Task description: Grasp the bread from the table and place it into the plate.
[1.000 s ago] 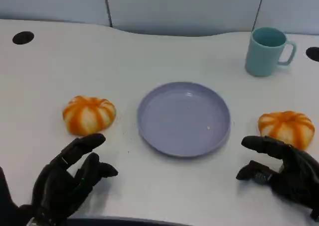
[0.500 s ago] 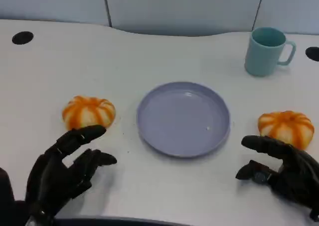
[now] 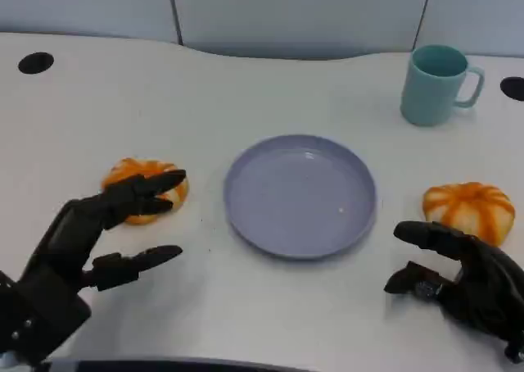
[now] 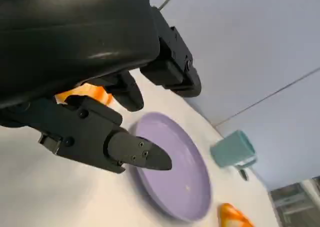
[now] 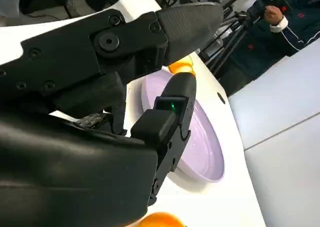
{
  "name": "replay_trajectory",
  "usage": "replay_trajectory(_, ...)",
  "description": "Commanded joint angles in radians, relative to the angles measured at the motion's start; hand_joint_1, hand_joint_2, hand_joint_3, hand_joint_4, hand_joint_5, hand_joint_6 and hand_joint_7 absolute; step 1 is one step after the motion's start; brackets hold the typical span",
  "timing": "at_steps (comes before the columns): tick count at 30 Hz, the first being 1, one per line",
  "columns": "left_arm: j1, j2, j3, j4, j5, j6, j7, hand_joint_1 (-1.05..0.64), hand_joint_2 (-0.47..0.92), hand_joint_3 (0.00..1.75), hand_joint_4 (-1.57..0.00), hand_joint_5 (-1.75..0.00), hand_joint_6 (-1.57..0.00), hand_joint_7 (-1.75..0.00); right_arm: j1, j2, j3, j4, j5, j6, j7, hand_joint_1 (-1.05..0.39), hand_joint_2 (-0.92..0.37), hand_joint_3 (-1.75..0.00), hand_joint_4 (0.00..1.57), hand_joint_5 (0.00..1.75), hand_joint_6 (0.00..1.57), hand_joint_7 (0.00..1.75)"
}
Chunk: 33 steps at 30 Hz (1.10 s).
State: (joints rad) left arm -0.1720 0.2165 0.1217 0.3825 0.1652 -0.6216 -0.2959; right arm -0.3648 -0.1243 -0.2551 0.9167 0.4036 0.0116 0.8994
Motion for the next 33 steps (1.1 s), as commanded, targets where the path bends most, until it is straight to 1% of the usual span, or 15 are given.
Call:
replay_trajectory(1,-0.026,0.082,-0.028,-0.063,0.171,-0.014,0.127,-0.46,0.92,0.04,-0.3,-0.47,-0.46,0.0,0.013,0.0,0.001,0.015,-0.007,0.014,-0.008,-0.34,-0.92,-0.14,0.68,1.1,0.81,0.48)
replay_trajectory(4,-0.043,0.127,-0.054,-0.103,0.277,0.016,0.183,-0.5,0.92,0.04,-0.23,-0.41,-0.38,0.0,0.012,-0.001,0.003,0.016,-0.01,0.011,-0.007,-0.34,-0.92,-0.14,0.67,1.1,0.82,0.48)
replay_trajectory(6,-0.057,0.154,-0.072,-0.124,0.35,0.04,0.219,-0.52,0.92,0.04,-0.22,-0.33,-0.35,0.0,0.013,0.0,0.003,0.013,-0.01,0.012,-0.011,-0.35,-0.92,-0.13,0.67,1.1,0.82,0.48)
replay_trajectory(7,-0.065,0.168,-0.083,-0.134,0.389,0.053,0.239,-0.56,0.92,0.05,-0.2,-0.3,-0.33,0.0,0.013,0.0,0.004,0.011,-0.012,0.014,-0.015,-0.35,-0.92,-0.13,0.68,1.1,0.82,0.49)
replay_trajectory(9,-0.072,0.183,-0.098,-0.144,0.425,0.07,0.266,-0.59,0.92,0.05,-0.2,-0.27,-0.32,0.0,0.013,-0.001,0.005,0.01,-0.013,0.017,-0.021,-0.36,-0.92,-0.12,0.68,1.1,0.82,0.49)
replay_trajectory(12,-0.091,0.21,-0.13,-0.179,0.512,0.143,0.291,-0.64,0.92,0.07,-0.17,-0.24,-0.27,0.0,0.012,0.0,0.006,0.018,-0.014,-0.001,-0.01,-0.36,-0.92,-0.12,0.68,1.1,0.82,0.49)
replay_trajectory(16,-0.144,0.231,-0.191,-0.228,0.614,0.307,0.232,-0.67,0.91,0.04,-0.08,-0.18,-0.21,0.0,0.017,0.0,0.003,0.004,-0.007,0.014,-0.015,-0.36,-0.92,-0.11,0.69,1.1,0.83,0.49)
replay_trajectory(20,-0.177,0.237,-0.238,-0.251,0.666,0.428,0.197,-0.69,0.91,0.02,-0.02,-0.13,-0.17,0.0,0.02,-0.001,0.003,-0.001,-0.006,0.017,-0.015,-0.36,-0.92,-0.1,0.68,1.09,0.82,0.49)
replay_trajectory(25,-0.215,0.251,-0.285,-0.229,0.69,0.486,0.2,-0.71,0.92,0.02,0.0,-0.09,-0.14,0.0,0.025,-0.002,0.008,-0.007,-0.013,0.003,-0.014,-0.37,-0.92,-0.11,0.68,1.1,0.82,0.48)
replay_trajectory(29,-0.327,0.247,-0.342,-0.099,0.682,0.528,0.129,-0.69,0.91,0.01,0.0,-0.02,-0.11,0.0,0.029,-0.006,0.006,-0.013,-0.008,0.02,-0.012,-0.36,-0.92,-0.12,0.68,1.11,0.82,0.49)
replay_trajectory(33,-0.421,0.235,-0.398,0.041,0.672,0.548,0.093,-0.68,0.88,0.0,-0.01,-0.02,-0.1,0.0,0.032,-0.008,0.009,-0.01,-0.014,0.009,-0.014,-0.37,-0.92,-0.12,0.67,1.12,0.81,0.49)
